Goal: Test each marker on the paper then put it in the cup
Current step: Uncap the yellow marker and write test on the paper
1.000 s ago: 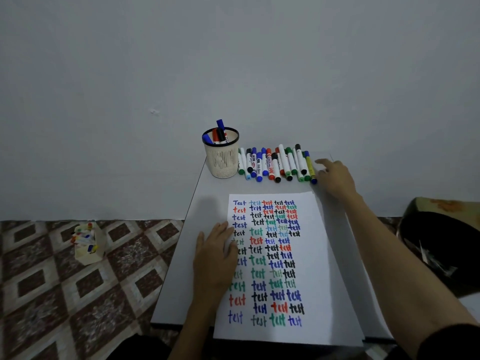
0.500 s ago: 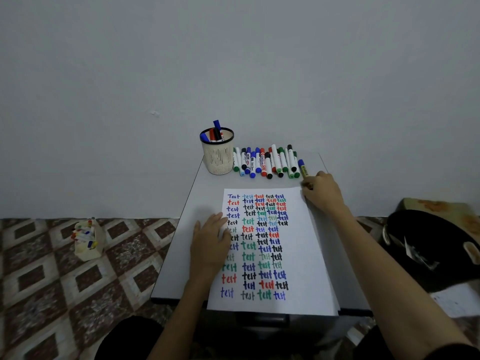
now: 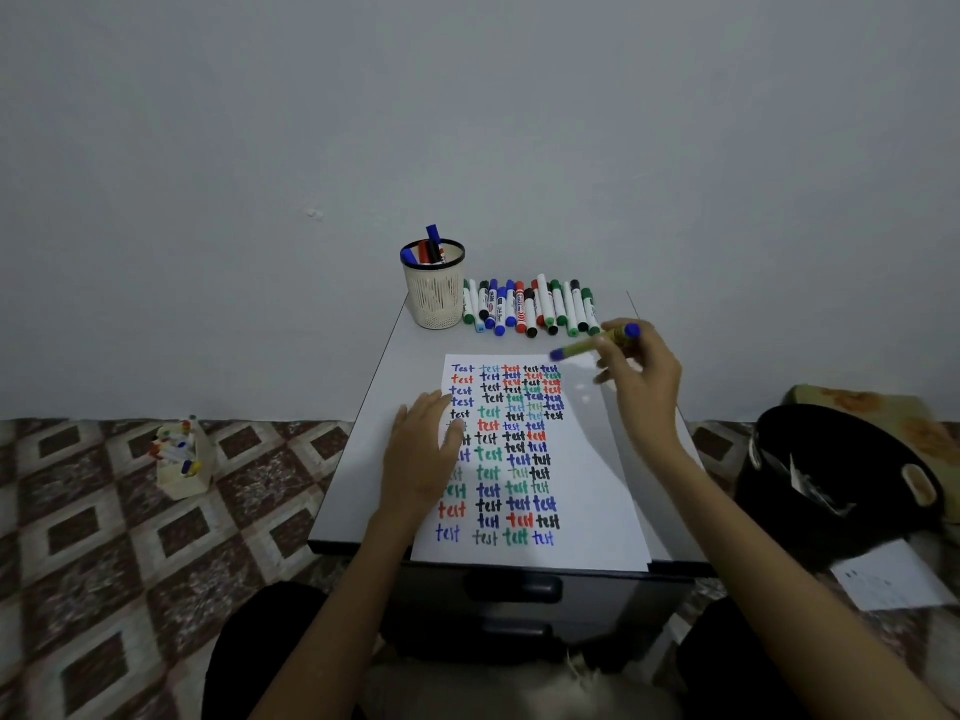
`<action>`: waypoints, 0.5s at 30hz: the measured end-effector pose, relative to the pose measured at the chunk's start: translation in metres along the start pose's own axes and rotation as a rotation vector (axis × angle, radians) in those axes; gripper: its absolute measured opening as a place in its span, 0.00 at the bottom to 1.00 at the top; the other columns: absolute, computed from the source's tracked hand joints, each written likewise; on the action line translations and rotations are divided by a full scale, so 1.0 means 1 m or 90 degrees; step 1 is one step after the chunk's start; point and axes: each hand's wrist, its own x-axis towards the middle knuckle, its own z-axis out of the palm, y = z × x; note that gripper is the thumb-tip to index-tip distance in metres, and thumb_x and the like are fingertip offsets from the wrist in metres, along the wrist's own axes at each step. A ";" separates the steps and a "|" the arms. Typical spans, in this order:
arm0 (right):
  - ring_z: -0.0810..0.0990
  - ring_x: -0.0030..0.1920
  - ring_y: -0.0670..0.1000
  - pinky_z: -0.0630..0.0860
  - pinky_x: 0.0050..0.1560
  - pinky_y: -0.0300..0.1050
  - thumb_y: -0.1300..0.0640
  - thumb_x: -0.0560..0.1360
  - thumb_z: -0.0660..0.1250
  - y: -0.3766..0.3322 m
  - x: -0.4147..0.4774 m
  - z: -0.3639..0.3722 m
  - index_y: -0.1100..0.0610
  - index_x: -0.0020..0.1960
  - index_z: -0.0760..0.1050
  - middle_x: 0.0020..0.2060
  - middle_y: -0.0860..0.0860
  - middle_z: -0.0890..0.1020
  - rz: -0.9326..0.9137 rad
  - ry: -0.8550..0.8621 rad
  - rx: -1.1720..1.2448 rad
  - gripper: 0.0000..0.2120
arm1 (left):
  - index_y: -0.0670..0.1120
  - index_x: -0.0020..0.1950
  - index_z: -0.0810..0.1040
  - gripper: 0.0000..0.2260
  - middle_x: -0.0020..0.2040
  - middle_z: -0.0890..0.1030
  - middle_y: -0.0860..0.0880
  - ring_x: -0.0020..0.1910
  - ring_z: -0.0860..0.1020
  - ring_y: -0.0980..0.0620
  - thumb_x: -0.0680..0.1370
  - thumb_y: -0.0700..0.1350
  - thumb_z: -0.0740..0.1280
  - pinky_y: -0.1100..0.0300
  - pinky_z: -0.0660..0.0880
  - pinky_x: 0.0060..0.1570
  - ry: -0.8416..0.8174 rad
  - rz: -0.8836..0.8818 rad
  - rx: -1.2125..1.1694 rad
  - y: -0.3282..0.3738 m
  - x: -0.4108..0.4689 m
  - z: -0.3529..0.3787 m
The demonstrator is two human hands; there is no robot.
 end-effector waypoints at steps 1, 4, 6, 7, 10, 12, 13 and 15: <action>0.80 0.39 0.50 0.80 0.35 0.41 0.62 0.78 0.64 -0.004 -0.011 0.003 0.60 0.53 0.75 0.42 0.52 0.80 0.029 -0.018 0.050 0.04 | 0.46 0.70 0.68 0.23 0.71 0.69 0.49 0.71 0.63 0.54 0.78 0.55 0.57 0.55 0.52 0.73 0.001 0.020 -0.021 0.001 -0.001 -0.001; 0.78 0.32 0.50 0.76 0.29 0.39 0.61 0.79 0.63 -0.004 -0.041 0.011 0.63 0.51 0.73 0.37 0.55 0.80 0.112 -0.098 0.143 0.05 | 0.49 0.70 0.67 0.24 0.68 0.71 0.50 0.67 0.67 0.55 0.77 0.58 0.60 0.56 0.63 0.67 -0.025 0.115 -0.063 0.011 -0.005 -0.007; 0.77 0.29 0.51 0.74 0.26 0.39 0.59 0.79 0.63 -0.003 -0.057 0.020 0.66 0.51 0.72 0.33 0.56 0.78 0.148 -0.131 0.201 0.09 | 0.46 0.68 0.70 0.23 0.64 0.75 0.48 0.62 0.72 0.53 0.77 0.56 0.61 0.58 0.69 0.61 -0.026 0.212 -0.010 0.017 -0.010 -0.009; 0.76 0.29 0.52 0.73 0.25 0.41 0.58 0.79 0.63 -0.003 -0.063 0.024 0.66 0.52 0.72 0.32 0.57 0.78 0.165 -0.135 0.240 0.10 | 0.45 0.67 0.71 0.21 0.60 0.77 0.47 0.58 0.74 0.51 0.78 0.54 0.60 0.57 0.72 0.57 -0.017 0.253 0.022 0.019 -0.011 -0.008; 0.75 0.27 0.51 0.68 0.25 0.43 0.57 0.79 0.65 -0.002 -0.073 0.034 0.63 0.52 0.71 0.31 0.56 0.76 0.221 -0.139 0.331 0.09 | 0.40 0.61 0.75 0.17 0.51 0.80 0.43 0.48 0.78 0.47 0.79 0.48 0.57 0.50 0.78 0.45 -0.002 0.270 0.053 0.025 -0.013 -0.009; 0.73 0.25 0.51 0.64 0.26 0.43 0.55 0.77 0.68 -0.001 -0.075 0.038 0.60 0.48 0.74 0.30 0.56 0.76 0.251 -0.193 0.337 0.09 | 0.36 0.58 0.75 0.16 0.47 0.79 0.40 0.44 0.79 0.44 0.80 0.46 0.55 0.49 0.80 0.40 0.001 0.298 0.054 0.025 -0.015 -0.007; 0.73 0.24 0.51 0.63 0.26 0.42 0.54 0.76 0.69 0.000 -0.076 0.040 0.60 0.46 0.75 0.30 0.56 0.76 0.256 -0.232 0.324 0.09 | 0.36 0.57 0.74 0.15 0.47 0.79 0.40 0.44 0.79 0.45 0.80 0.45 0.55 0.50 0.80 0.40 -0.005 0.317 0.052 0.024 -0.016 -0.007; 0.73 0.22 0.51 0.61 0.22 0.39 0.56 0.75 0.71 0.000 -0.078 0.043 0.65 0.46 0.74 0.29 0.58 0.77 0.253 -0.278 0.291 0.12 | 0.38 0.56 0.73 0.14 0.47 0.78 0.42 0.44 0.77 0.48 0.81 0.45 0.54 0.56 0.78 0.42 -0.034 0.342 0.040 0.022 -0.017 -0.007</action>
